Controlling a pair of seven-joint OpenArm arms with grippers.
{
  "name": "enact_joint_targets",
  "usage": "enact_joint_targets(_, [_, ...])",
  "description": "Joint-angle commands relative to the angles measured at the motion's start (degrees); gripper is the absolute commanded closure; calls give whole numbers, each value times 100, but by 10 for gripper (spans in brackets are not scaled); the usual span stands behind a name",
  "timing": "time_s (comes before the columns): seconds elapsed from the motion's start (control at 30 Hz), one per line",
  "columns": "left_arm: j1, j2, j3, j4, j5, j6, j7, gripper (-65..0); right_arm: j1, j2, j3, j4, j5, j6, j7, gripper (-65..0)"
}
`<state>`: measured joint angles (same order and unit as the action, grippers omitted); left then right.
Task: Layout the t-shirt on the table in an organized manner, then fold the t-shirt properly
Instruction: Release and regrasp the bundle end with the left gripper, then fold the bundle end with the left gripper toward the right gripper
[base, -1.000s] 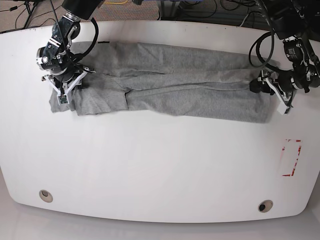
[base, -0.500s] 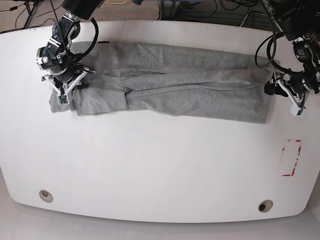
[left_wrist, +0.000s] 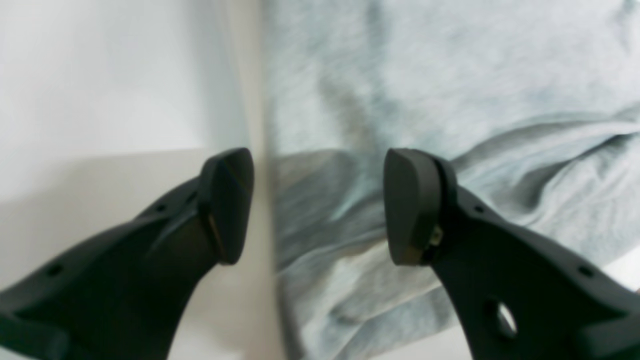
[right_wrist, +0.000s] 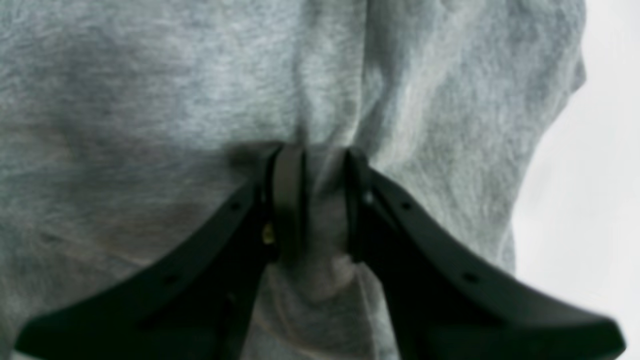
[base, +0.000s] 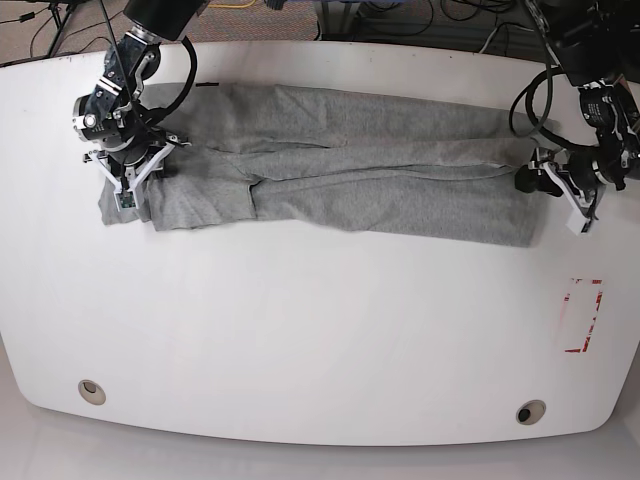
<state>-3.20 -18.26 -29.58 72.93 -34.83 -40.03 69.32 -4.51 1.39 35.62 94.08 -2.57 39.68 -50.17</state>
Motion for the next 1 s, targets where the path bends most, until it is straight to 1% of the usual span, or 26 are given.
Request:
enact_joint_targets(0.0, [-1,99,167,26,85,3,176,-390,43,24,3,82,-20,32,-51,-124])
enact_joint_targets(0.1, [-1,169,273,26,85,3,176,-385,51,24,3,82,-20,32,-51,-124])
enact_joint_targets(0.13, [-1,187,290,26,85,3,176,-376,51,24,3,82,-20,32,-51,-124])
enact_joint_targets(0.17, [-1,195,308,26,103,3,176,-354,51,24,3,82,-20,32,-51,-124])
enact_joint_targets(0.23, [-1,195,325,26,120,3,176,-293,51,24,3,82,-20,32,-51,-124])
enact_joint_targets(0.33, [-1,231,325,26,129,3,176,-169,51,24,3,82,-20,32,-51,-124])
enact_joint_targets(0.47, [-1,257,325,52,129,3,176,-57,51,24,3,82,-20,32,-51,-124])
enact_joint_targets(0.5, [-1,257,325,114,129,3,167,-46,51,24,3,82,-20,32,-51,-124])
enact_joint_targets(0.67, [52,248,317,756,138,3,105,-43,51,24,3,82,-20,32,-51,-124])
enact_joint_targets(0.83, [289,266,361,1776,129,3,141,-43,51,24,3,82,-20,32,-51,-124])
enact_joint_targets(0.9, [298,266,510,2110,111,3,237,-43,51,24,3,82,-20,32,-51,-124])
enact_joint_targets(0.97, [281,274,818,2505,103,3,440,-43,51,24,3,82,-20,32,-51,-124])
